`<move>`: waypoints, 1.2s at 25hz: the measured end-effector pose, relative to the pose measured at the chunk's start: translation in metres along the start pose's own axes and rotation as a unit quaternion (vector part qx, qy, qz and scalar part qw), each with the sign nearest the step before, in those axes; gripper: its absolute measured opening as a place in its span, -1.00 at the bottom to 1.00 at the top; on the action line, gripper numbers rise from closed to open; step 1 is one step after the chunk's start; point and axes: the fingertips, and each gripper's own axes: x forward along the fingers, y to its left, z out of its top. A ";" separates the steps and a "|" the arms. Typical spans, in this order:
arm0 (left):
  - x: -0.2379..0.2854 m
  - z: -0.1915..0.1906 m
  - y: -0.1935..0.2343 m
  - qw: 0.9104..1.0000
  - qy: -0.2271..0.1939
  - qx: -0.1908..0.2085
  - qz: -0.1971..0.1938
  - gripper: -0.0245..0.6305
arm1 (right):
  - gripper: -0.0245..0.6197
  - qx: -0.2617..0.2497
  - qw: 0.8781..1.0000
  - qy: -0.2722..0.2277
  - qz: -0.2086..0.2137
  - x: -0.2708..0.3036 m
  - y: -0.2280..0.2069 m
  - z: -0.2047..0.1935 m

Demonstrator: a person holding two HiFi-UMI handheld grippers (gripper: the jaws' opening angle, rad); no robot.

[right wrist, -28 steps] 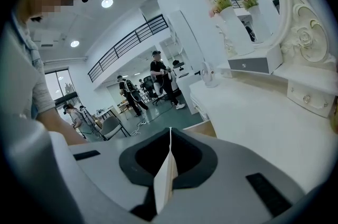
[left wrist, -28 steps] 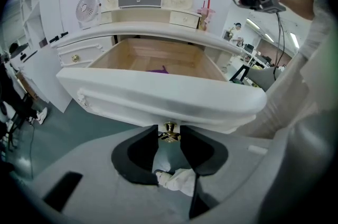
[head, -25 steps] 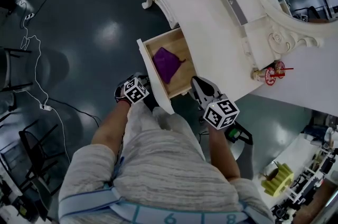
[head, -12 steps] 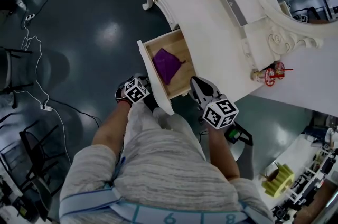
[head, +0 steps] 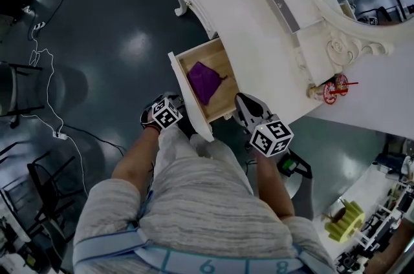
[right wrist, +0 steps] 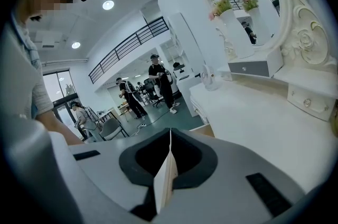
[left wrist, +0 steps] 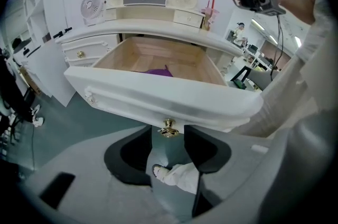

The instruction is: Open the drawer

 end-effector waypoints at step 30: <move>-0.206 0.220 -0.026 0.922 -0.383 -0.050 0.041 -0.80 | -0.89 -0.012 0.999 -0.041 0.019 -0.028 0.012 0.019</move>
